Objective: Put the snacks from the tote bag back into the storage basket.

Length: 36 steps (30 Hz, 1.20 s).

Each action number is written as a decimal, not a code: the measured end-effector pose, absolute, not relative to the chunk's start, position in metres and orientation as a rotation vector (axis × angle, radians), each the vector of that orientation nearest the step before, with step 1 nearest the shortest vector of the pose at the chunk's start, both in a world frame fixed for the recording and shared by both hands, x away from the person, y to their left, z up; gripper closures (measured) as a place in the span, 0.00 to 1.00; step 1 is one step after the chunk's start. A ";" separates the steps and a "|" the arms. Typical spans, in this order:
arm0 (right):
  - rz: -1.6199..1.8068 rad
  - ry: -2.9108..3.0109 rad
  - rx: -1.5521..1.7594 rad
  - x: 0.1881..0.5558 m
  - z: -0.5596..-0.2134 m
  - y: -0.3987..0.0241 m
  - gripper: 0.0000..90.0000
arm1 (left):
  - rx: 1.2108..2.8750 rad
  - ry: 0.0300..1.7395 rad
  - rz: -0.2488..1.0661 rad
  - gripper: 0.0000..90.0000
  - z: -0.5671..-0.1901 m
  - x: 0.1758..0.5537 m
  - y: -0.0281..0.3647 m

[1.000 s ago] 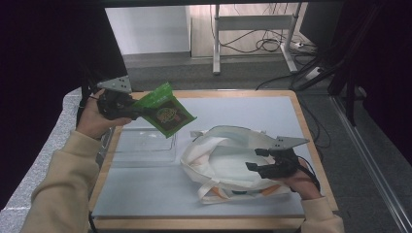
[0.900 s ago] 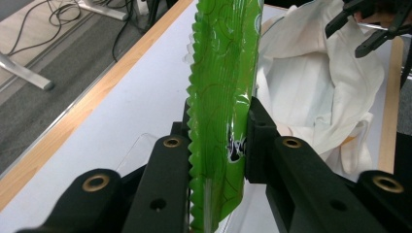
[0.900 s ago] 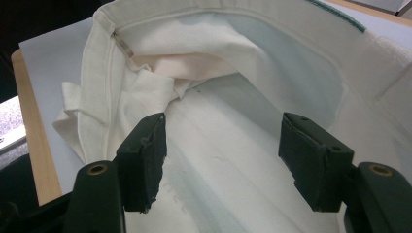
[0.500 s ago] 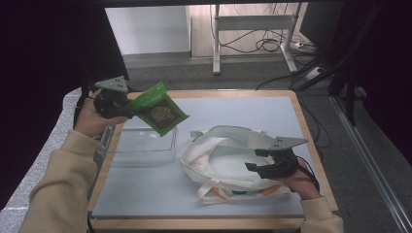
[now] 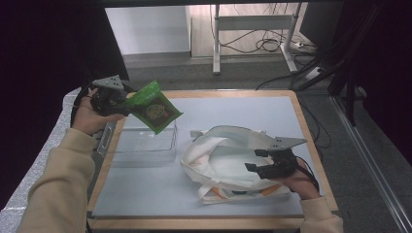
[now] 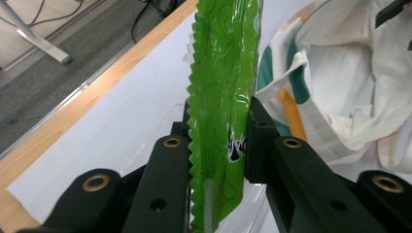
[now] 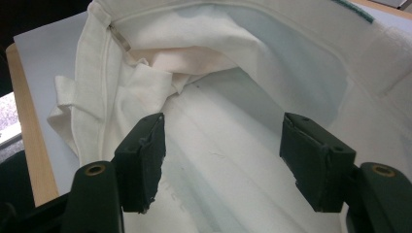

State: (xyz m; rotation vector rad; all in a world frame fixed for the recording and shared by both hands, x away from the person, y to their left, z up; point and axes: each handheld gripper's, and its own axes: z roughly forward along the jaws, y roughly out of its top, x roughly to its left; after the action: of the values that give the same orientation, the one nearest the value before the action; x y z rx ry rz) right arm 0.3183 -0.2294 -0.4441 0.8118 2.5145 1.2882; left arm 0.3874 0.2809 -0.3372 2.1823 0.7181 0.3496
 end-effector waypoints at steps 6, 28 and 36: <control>1.287 2.511 0.818 0.319 -0.444 -0.230 0.37 | 2.185 0.745 0.348 0.85 -0.343 0.391 0.287; 1.276 2.505 0.829 0.320 -0.445 -0.232 0.37 | 2.206 0.816 0.311 0.84 -0.374 0.408 0.313; 1.267 2.512 0.827 0.320 -0.446 -0.231 0.37 | 2.260 0.827 0.300 0.84 -0.382 0.412 0.314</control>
State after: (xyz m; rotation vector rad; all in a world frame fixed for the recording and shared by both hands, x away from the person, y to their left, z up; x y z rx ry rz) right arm 0.3200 -0.2308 -0.4461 0.8274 2.5116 1.2670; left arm 0.4118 0.3144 -0.3815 2.2601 0.8274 0.3004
